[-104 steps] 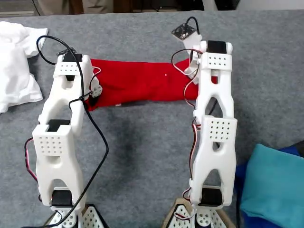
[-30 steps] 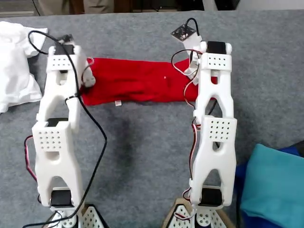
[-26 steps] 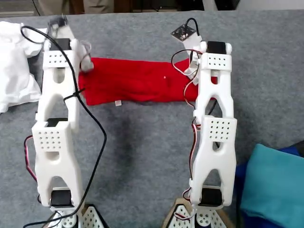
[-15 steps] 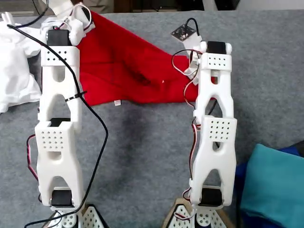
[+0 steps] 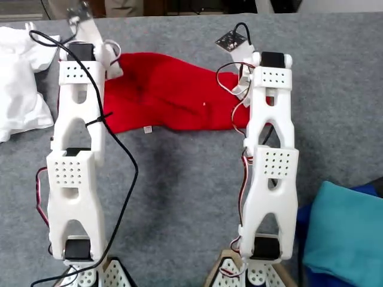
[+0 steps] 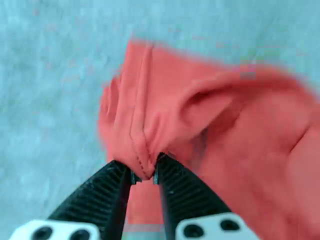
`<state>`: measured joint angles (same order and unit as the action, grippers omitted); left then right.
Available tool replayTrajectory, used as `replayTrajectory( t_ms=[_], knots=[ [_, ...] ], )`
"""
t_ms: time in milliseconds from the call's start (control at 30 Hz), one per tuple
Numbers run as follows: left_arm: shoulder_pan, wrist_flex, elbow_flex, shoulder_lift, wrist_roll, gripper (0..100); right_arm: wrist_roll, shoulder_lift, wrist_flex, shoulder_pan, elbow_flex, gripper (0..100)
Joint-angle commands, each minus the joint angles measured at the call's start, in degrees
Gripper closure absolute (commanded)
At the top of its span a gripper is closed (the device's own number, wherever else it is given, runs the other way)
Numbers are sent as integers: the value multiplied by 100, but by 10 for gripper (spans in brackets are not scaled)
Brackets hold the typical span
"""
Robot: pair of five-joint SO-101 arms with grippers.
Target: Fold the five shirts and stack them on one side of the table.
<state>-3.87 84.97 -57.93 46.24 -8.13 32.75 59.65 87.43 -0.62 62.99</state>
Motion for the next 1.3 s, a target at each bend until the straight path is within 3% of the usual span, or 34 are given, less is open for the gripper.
replayTrajectory(
  t_ms=[0,133,500,733,833,1000,1267],
  knots=[
    [105,1020,-53,-145,202,980,62,-22,-88,22,365,968],
    [88,1591,18,-145,422,980,62,-22,-88,22,365,968],
    [149,1591,1582,-154,1143,980,62,-22,-141,4,338,968],
    [176,1521,1969,-92,1143,976,62,-22,-158,-4,338,968],
    [53,1336,1873,-145,721,959,53,-22,-149,4,330,967],
    [-149,1292,1169,-145,-97,780,44,-22,-132,22,330,966],
    [-193,1433,466,-154,-255,771,26,-22,-123,22,330,966]
  ],
)
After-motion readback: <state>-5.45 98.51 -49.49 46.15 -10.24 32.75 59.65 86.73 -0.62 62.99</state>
